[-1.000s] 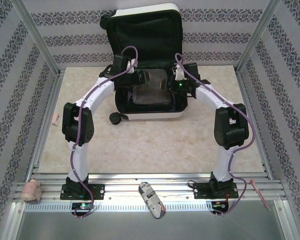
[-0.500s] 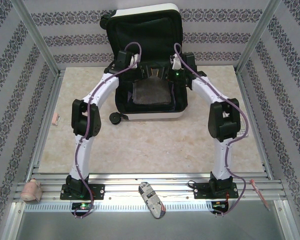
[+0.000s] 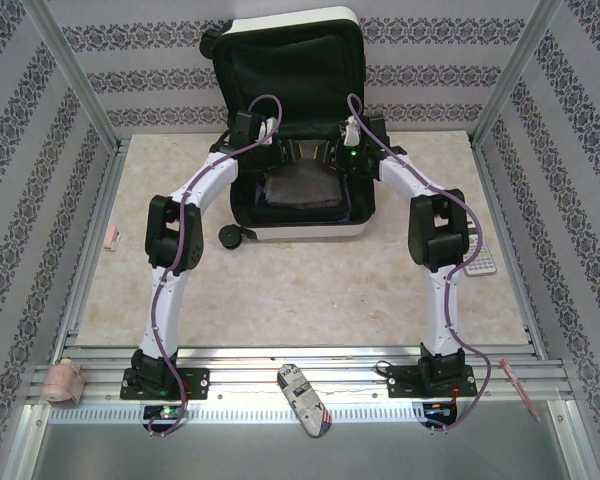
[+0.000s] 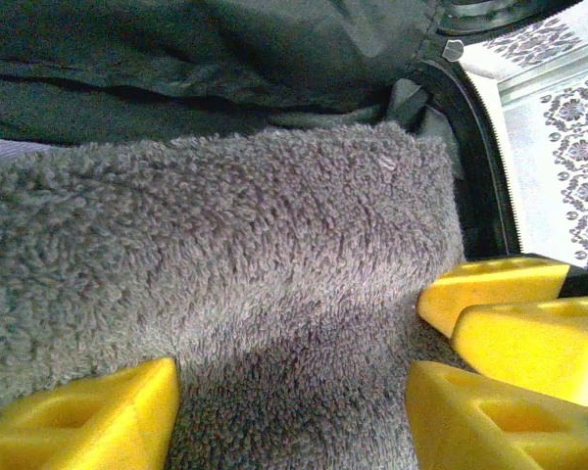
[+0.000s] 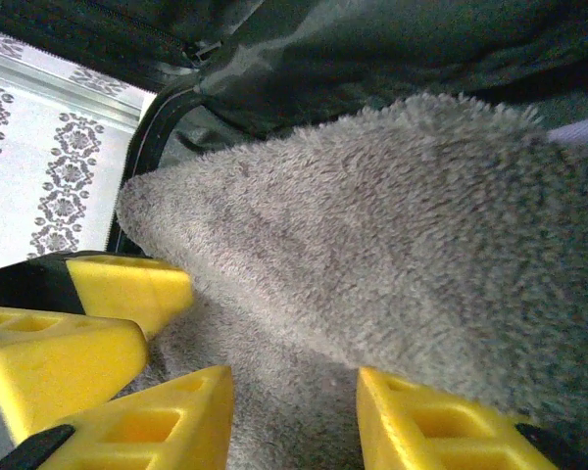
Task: Pack the luggage
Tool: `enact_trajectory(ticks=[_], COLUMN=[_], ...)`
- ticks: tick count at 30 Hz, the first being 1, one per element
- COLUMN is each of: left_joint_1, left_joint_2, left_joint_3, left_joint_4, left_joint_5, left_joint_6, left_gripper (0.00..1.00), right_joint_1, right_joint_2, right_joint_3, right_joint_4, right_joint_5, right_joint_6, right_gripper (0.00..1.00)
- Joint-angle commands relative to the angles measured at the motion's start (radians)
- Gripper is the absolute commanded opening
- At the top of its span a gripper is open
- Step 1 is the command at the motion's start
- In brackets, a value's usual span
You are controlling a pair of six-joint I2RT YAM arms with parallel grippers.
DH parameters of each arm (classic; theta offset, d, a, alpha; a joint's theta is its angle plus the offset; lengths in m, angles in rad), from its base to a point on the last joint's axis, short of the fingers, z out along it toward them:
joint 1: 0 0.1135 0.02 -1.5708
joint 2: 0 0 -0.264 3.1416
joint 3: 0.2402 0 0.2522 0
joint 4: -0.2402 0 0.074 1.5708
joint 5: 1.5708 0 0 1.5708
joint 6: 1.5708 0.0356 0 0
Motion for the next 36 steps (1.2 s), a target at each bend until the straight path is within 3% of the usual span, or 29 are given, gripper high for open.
enact_trajectory(ticks=[1,7,18,27,36], left_joint_1=[0.028,0.028,0.025,-0.005,-0.040], left_joint_2=[-0.042,-0.203,-0.677,-0.937,-1.070], left_joint_3=[-0.034,-0.171,-0.884,-1.164,-1.250], left_joint_4=[-0.019,0.037,0.301,0.291,0.197], left_joint_5=[-0.016,-0.064,-0.191,-0.290,-0.310], left_joint_6=[0.002,0.015,-0.022,-0.047,-0.070], left_gripper=[0.63,0.64,0.66,0.66,0.66], right_joint_1=[-0.027,-0.029,-0.066,-0.119,-0.121], right_joint_2=[-0.018,-0.140,-0.315,-0.236,0.064], right_joint_3=[0.036,-0.037,-0.106,0.177,0.702], right_joint_4=[-0.046,-0.005,0.046,0.033,-0.001], right_joint_5=[-0.015,0.004,0.116,0.219,0.305], right_joint_6=[-0.043,-0.104,-0.185,-0.159,-0.154], right_gripper=[0.39,0.40,0.42,0.42,0.51])
